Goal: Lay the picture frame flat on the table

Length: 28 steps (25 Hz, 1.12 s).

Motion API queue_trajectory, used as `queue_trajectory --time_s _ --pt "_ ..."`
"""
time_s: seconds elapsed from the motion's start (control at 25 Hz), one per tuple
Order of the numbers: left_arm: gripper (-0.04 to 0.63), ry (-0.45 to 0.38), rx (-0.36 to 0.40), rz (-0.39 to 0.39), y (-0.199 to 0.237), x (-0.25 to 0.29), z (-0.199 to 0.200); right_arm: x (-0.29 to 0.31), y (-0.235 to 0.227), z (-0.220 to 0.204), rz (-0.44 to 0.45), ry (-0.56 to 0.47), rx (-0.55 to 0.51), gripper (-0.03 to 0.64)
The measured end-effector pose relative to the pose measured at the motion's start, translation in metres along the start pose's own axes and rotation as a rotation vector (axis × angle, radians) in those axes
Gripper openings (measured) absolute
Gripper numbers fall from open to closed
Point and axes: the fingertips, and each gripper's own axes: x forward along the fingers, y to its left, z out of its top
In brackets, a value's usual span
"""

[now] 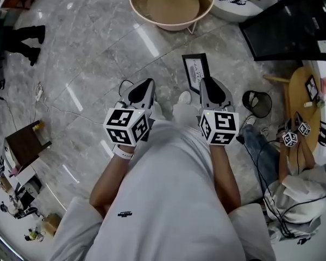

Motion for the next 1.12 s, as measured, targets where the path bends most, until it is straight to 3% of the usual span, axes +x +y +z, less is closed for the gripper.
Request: queue_trajectory --time_s 0.32,0.72,1.12 --pt "0.005 0.034 -0.002 0.011 -0.015 0.024 0.000 0.005 -0.033 -0.001 -0.019 0.011 0.033 0.061" --pt "0.005 0.109 -0.019 -0.025 -0.008 0.106 0.022 0.062 -0.089 0.014 -0.058 0.058 0.067 0.060" --pt "0.005 0.166 -0.029 -0.131 0.042 0.217 0.088 0.167 -0.117 0.055 -0.105 0.120 0.120 0.060"
